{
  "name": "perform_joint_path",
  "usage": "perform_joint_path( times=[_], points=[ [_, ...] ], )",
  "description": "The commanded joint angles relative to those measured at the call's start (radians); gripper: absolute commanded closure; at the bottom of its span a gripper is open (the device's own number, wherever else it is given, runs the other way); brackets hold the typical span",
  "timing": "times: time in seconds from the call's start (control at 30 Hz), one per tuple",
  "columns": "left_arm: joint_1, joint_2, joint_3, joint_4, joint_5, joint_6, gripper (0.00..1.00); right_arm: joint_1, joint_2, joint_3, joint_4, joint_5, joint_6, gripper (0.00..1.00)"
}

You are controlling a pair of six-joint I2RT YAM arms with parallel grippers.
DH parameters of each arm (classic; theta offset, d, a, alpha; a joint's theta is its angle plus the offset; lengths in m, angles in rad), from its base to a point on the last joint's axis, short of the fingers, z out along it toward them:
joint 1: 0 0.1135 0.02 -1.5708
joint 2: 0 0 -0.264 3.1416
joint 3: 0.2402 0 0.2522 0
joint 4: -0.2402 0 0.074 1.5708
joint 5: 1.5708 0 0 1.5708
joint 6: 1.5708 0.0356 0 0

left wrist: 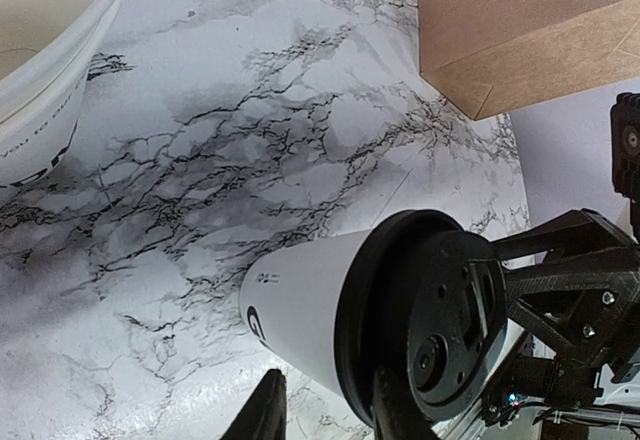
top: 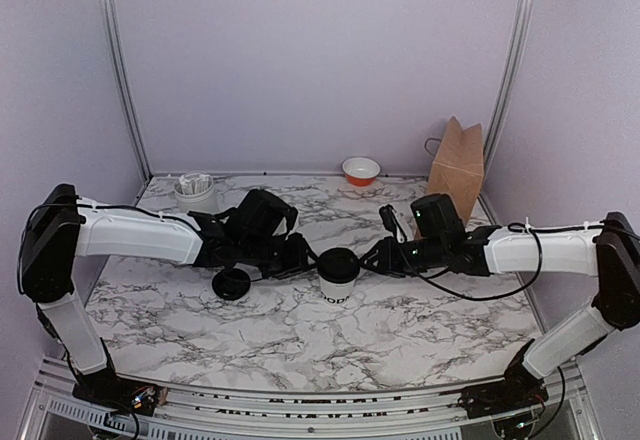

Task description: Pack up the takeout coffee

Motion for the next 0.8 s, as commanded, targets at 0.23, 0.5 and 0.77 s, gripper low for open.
perform_joint_path(
  times=[0.23,0.5,0.77],
  points=[
    [0.007,0.034,-0.031,0.037,0.015,-0.016,0.72,-0.010,0.043,-0.015,0.051,-0.037,0.017,0.78],
    [0.004,0.067,-0.094,0.062,0.004,-0.033,0.75,-0.010,0.071,-0.109,0.079,-0.026,0.025,0.85],
    [-0.008,0.068,-0.136,0.080,-0.007,-0.046,0.75,-0.010,0.056,-0.163,0.073,0.005,0.034,0.88]
  ],
)
